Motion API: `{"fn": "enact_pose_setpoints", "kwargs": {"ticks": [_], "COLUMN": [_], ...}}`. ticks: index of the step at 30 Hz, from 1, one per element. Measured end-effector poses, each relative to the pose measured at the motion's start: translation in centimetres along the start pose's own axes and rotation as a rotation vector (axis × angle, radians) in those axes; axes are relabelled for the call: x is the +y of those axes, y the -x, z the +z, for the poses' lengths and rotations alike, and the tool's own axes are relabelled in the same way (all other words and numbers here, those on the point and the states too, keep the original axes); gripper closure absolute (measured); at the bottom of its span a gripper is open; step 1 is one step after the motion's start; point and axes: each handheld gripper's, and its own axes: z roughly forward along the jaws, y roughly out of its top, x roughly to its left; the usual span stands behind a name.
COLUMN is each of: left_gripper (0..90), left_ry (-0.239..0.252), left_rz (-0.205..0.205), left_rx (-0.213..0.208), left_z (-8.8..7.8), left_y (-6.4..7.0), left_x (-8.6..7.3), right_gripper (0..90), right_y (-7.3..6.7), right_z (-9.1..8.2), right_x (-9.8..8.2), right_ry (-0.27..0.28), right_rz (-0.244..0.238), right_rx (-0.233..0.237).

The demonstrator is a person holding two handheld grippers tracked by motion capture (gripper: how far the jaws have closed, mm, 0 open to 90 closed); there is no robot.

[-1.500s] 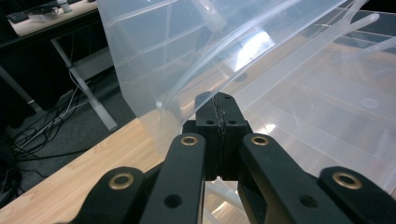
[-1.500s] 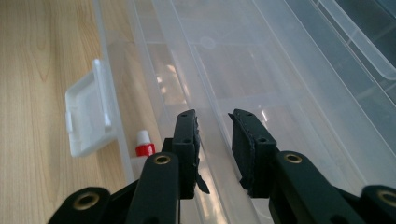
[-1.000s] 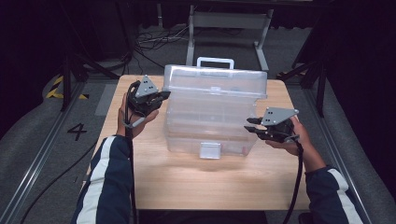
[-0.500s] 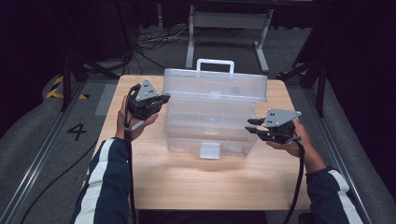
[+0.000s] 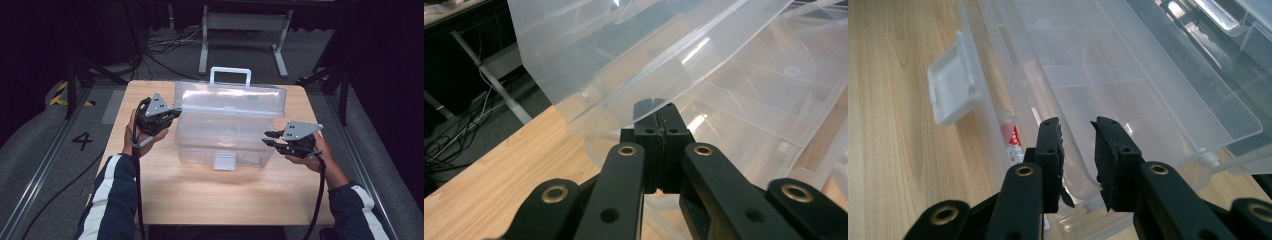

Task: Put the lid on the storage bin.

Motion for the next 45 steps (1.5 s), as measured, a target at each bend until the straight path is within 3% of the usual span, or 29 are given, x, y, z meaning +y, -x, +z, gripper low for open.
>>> {"fn": "enact_pose_setpoints", "kwargs": {"ticks": [17, 29, 32, 34, 45], "left_gripper": [89.6, 89.7, 89.7, 89.8, 89.8], "left_ry": [-0.012, -0.035, -0.049, -0.059, -0.069], "left_rz": [-0.007, -0.007, -0.008, -0.026, -0.035], "left_rx": [-0.031, -0.042, -0.028, -0.038, -0.036], "left_z": [0.3, 0.1, 0.0, 0.1, 0.2], "left_y": [0.8, 1.0, 1.0, 0.9, 1.0], "left_x": [-1.4, -2.4, -2.7, -3.1, -4.1], "right_gripper": [73.1, 73.2, 72.8, 72.8, 71.6], "right_y": [0.0, -0.2, -0.3, -0.3, -0.4], "right_z": [-0.1, -1.9, -2.4, -2.6, -2.5], "right_x": [-0.7, -1.1, -1.3, -1.4, -2.2], "right_ry": [-0.003, 0.041, 0.048, 0.046, 0.005], "right_rz": [0.033, 0.066, 0.081, 0.084, 0.109], "right_rx": [-0.017, -0.027, -0.029, -0.027, -0.019]}}
